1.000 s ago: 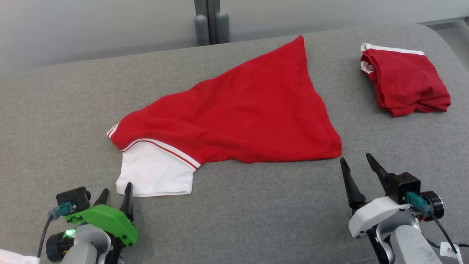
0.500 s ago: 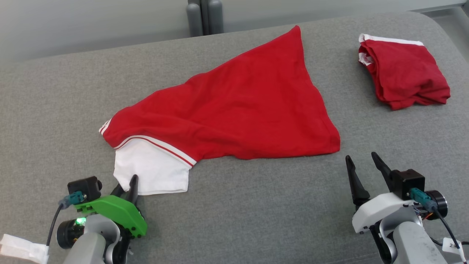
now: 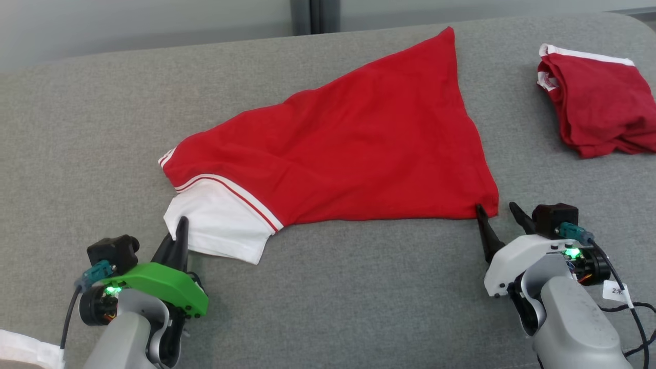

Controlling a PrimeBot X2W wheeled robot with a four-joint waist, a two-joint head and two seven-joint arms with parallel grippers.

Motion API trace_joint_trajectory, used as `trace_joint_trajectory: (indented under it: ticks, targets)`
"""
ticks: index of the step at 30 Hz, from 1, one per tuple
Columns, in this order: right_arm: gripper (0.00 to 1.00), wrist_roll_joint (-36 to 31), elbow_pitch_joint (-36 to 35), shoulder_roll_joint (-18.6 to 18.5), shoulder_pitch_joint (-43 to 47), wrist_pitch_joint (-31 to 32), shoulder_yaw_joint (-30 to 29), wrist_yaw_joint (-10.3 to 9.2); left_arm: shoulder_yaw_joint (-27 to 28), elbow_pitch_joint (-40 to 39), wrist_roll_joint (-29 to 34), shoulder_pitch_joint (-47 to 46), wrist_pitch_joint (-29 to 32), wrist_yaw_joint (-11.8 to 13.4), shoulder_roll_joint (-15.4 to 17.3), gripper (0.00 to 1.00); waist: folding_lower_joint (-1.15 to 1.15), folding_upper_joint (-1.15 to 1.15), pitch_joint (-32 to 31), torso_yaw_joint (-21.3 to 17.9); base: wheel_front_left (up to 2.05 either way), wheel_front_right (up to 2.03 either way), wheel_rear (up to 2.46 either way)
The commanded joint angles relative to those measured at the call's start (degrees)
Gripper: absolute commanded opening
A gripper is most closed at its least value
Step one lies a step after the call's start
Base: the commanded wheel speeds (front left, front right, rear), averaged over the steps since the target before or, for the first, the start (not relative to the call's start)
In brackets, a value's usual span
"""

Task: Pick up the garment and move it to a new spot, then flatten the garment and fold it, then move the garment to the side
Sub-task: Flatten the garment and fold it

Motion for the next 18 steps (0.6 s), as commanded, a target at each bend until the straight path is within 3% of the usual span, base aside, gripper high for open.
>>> trace_joint_trajectory:
  ticks: [1, 3, 5, 6, 7, 8, 9, 18]
  targets:
    - [1.00, -0.2, 1.4, -0.2, -1.1, 0.8, 0.3, -0.10, -0.2, -0.5, -0.1, -0.4, -0.6, -0.2, 0.2, 0.00, 0.00, 0.00, 0.6, 0.9, 0.00, 0.00, 0.00]
    - [1.00, -0.1, 3.1, -0.2, -1.8, 1.5, 1.4, -0.10, -0.5, -1.1, 0.1, -0.3, -1.0, -0.2, 0.0, 0.00, 0.00, 0.00, 0.7, 1.4, 0.00, 0.00, 0.00]
    - [0.53, 1.0, 4.2, -0.1, -2.1, 2.1, 3.0, -0.09, -0.8, -1.7, 0.3, 0.0, -1.4, -0.2, -0.1, 0.00, 0.00, 0.00, 0.7, 1.8, 0.00, 0.00, 0.00]
    - [0.44, 1.3, 4.5, -0.1, -2.2, 2.3, 3.7, -0.06, -0.9, -1.9, 0.4, 0.1, -1.5, -0.2, -0.1, 0.00, 0.00, 0.00, 0.7, 1.9, 0.00, 0.00, 0.00]
    - [0.21, 1.5, 4.8, -0.1, -2.3, 2.4, 4.2, -0.06, -1.0, -2.3, 0.4, 0.3, -1.6, -0.2, -0.1, 0.00, 0.00, 0.00, 0.6, 2.0, 0.00, 0.00, 0.00]
    - [0.05, 1.8, 4.9, -0.1, -2.4, 2.3, 4.4, -0.06, -1.1, -2.6, 0.4, 0.4, -1.8, -0.2, -0.1, 0.00, 0.00, 0.00, 0.6, 2.1, 0.00, 0.00, 0.00]
    - [0.00, 2.0, 5.0, -0.1, -2.5, 2.3, 4.8, -0.06, -1.2, -3.0, 0.3, 0.6, -1.9, -0.2, -0.1, 0.00, 0.00, 0.00, 0.5, 2.1, 0.00, 0.00, 0.00]
    - [0.00, 4.1, 1.2, -0.2, -4.4, -1.2, 4.9, -0.06, -0.4, -7.8, -1.7, 0.5, -3.0, -0.2, 0.8, 0.00, 0.00, 0.00, -2.5, 1.3, 0.00, 0.00, 0.00]
